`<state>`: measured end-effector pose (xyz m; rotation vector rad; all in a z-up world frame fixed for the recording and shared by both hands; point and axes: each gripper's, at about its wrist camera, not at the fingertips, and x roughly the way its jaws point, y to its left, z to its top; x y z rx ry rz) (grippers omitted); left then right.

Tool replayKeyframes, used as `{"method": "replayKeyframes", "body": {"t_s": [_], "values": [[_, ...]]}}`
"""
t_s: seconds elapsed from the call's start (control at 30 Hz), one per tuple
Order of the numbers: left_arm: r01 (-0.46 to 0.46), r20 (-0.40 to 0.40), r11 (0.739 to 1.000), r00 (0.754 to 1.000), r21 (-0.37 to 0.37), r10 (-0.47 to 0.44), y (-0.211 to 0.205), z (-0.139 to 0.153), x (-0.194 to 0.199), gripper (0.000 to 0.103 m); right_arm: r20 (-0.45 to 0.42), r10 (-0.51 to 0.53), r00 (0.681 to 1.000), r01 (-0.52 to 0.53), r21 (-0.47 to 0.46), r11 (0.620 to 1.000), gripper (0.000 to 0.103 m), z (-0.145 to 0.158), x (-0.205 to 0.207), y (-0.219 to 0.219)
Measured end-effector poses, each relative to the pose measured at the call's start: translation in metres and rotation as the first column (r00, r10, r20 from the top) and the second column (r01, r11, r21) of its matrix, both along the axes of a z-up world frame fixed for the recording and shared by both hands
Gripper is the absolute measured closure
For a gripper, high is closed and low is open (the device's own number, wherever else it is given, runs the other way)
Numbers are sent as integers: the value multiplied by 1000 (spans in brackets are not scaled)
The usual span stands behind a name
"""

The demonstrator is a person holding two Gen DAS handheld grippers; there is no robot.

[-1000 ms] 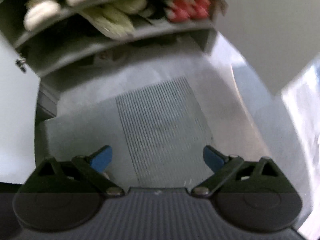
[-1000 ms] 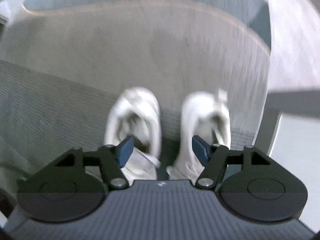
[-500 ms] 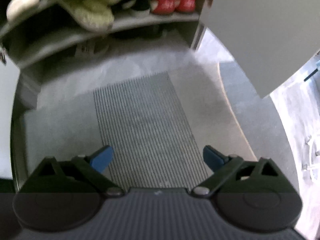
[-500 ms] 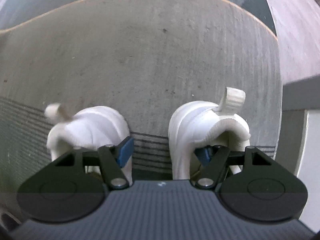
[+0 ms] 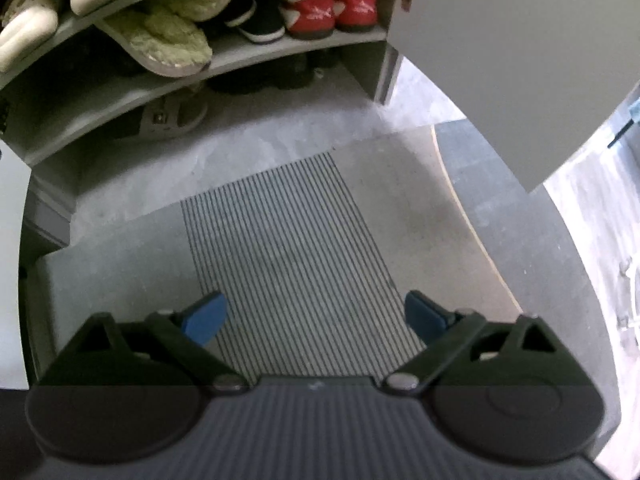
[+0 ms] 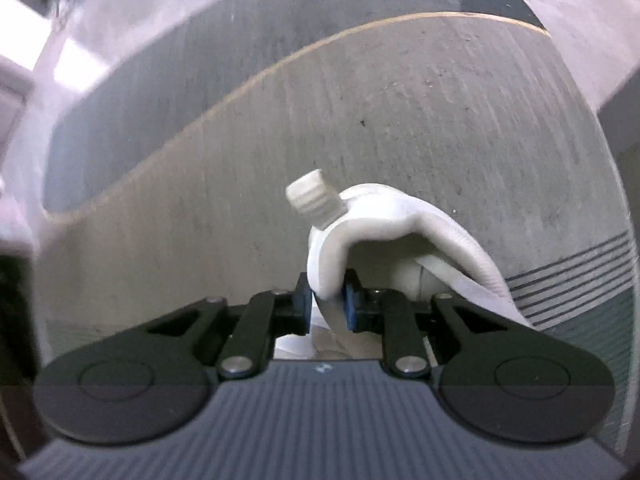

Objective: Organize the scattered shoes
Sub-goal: 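Lower the right gripper onto the white sneakers and grasp their heels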

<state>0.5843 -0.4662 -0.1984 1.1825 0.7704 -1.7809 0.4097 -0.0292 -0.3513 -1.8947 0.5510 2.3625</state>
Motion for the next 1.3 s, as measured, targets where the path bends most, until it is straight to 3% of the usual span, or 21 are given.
{"method": "replayKeyframes", "body": {"t_s": [0.13,0.2,0.23,0.3,0.37,0.4,0.43,0.47,0.6,0.8,0.9,1.1,1.17,1.23,1.3], "values": [[1,9,1000,1000,-1,-1,-5,-4,-1,6,31,178,984,-179,53,982,80,17,-7,-10],[-11,7,1000,1000,6,11,-8,-5,1,6,52,355,933,-359,123,925,70,29,-3,-23],[-22,6,1000,1000,4,22,-12,-6,2,6,62,458,887,-462,146,875,69,32,3,-33],[-29,4,999,1000,12,29,-14,-7,5,6,93,636,766,-641,188,744,54,37,15,-51],[-33,-1,999,999,18,33,-15,-8,8,6,149,729,668,-741,216,636,51,32,24,-65],[-31,-2,999,1000,17,31,-14,-8,8,6,175,762,623,-779,226,585,51,28,27,-71],[-27,-1,999,1000,17,27,-15,-8,9,6,193,770,608,-790,236,565,51,24,28,-74],[-23,1,1000,1000,17,23,-14,-9,10,6,223,765,604,-793,265,549,51,16,27,-78],[-22,10,999,1000,27,21,-14,-12,10,6,253,700,668,-739,331,586,28,1,20,-85],[-23,17,999,1000,44,22,-12,-16,6,6,197,676,710,-693,367,621,34,2,20,-97],[-9,22,999,1000,48,8,-10,-19,3,6,157,688,709,-686,381,620,34,3,18,-105],[-14,32,998,999,56,12,-8,-22,-1,6,95,642,760,-623,388,679,34,4,15,-100],[-19,36,998,999,61,16,-7,-24,-3,6,99,666,739,-641,406,651,33,-3,19,-103],[-8,37,998,999,59,6,-5,-24,-6,6,120,662,740,-644,412,645,33,-19,12,-105],[2,38,998,999,56,-5,-4,-24,-8,6,148,629,763,-625,415,661,32,-38,3,-108]]}}
